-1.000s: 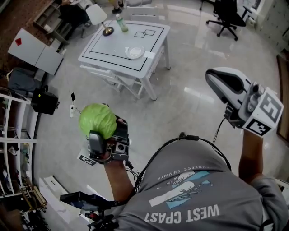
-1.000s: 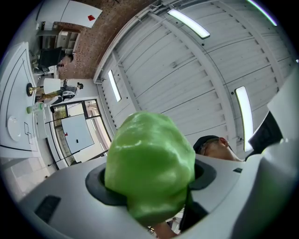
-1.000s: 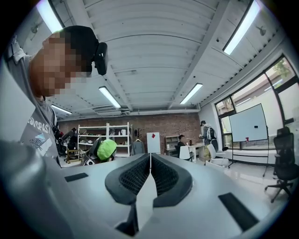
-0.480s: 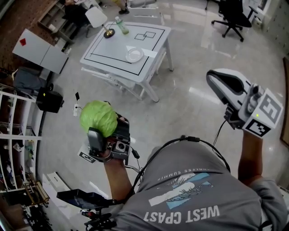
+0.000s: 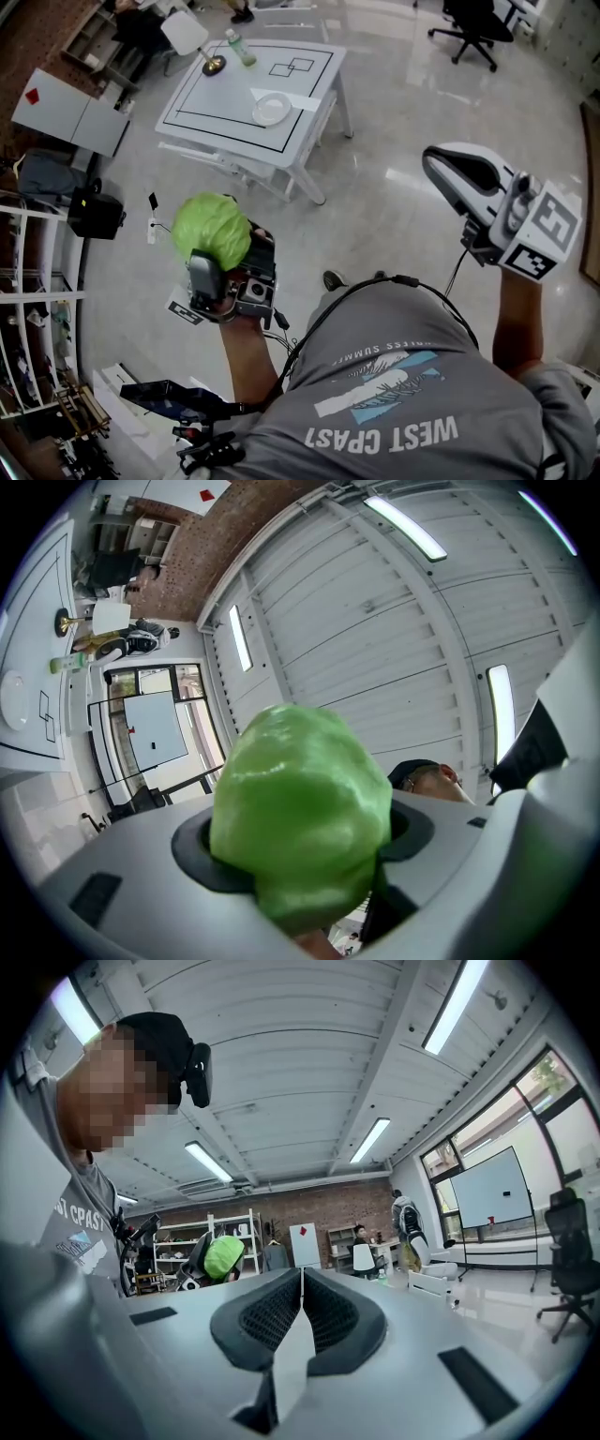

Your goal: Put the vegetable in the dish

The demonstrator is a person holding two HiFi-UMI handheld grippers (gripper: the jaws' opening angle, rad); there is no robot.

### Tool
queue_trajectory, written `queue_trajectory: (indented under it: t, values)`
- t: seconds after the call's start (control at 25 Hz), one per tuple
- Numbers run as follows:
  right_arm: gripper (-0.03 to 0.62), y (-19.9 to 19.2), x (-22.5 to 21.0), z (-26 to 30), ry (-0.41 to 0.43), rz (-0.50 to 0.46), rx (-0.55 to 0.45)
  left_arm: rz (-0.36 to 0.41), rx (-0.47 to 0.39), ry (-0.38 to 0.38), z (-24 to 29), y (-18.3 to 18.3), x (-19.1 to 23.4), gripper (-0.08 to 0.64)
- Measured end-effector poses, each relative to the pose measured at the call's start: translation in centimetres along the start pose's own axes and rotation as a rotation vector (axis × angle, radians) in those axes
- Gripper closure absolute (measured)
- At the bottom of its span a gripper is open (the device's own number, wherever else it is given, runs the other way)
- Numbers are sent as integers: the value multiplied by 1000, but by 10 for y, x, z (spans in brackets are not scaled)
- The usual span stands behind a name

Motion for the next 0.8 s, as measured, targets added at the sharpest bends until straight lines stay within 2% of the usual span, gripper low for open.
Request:
queue_trajectory:
  t: [0.24, 0.64, 0.8]
  values:
    - [584, 4, 0, 30, -35, -1, 3, -8, 21, 19, -14, 34, 13, 227]
    - [584, 14, 11, 99, -59, -28, 8, -13, 40, -26, -34, 96, 33, 227]
    - [584, 12, 13, 113, -78, -35, 5, -23, 48, -37, -44, 107, 43, 227]
Point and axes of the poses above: the fingertips, and each gripper's own axes: z forward along the fingers, x to its left, y out of its top, the point moved 8 cm from there along -z, backward along the fingers, and after that the axes turned 2 degrees about x, right-handed, at the moved point
